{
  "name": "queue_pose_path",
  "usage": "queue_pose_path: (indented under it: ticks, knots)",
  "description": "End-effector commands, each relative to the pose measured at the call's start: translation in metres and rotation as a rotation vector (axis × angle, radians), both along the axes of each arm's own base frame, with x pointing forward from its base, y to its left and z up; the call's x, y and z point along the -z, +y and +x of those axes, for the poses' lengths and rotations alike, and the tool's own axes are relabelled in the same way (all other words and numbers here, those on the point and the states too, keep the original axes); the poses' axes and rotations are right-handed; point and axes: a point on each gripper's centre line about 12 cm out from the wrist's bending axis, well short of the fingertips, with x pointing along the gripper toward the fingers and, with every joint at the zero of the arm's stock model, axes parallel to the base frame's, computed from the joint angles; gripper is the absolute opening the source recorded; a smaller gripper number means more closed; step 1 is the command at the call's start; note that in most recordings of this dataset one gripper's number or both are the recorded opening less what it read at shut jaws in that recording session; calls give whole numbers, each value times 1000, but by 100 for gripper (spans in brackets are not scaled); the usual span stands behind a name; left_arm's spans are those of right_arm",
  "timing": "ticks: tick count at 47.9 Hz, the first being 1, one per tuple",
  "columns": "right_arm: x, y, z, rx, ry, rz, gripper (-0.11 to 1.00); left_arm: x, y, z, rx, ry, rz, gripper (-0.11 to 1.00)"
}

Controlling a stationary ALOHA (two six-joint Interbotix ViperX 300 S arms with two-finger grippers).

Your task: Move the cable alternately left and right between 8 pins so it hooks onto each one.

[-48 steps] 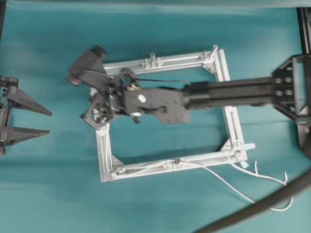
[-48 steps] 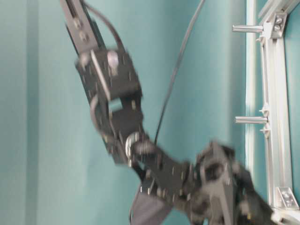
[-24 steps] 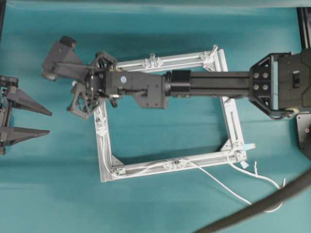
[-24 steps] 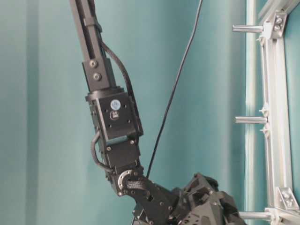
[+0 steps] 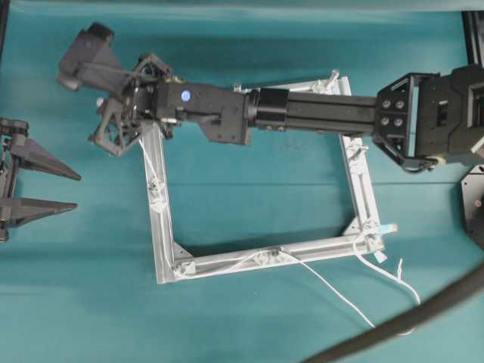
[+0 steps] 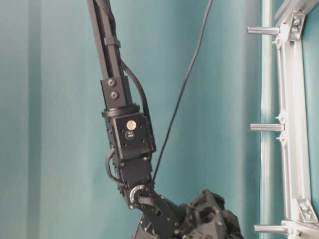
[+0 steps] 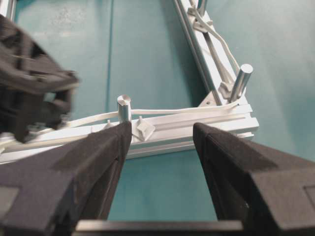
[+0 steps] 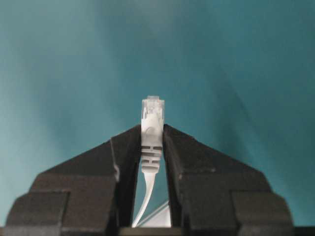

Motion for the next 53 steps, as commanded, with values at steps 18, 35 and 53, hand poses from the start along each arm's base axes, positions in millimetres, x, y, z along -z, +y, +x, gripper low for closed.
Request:
queue_pose_path:
  ticks: [18, 35, 53]
  knots:
    - [-19, -46, -10, 201, -82, 77, 16, -3, -1, 2, 6, -9, 5, 65]
    - [-14, -53, -22, 318, -26, 116, 16, -6, -1, 2, 7, -16, 7, 65]
    - [-27, -32, -35, 276, -30, 118, 16, -5, -1, 2, 7, -14, 7, 65]
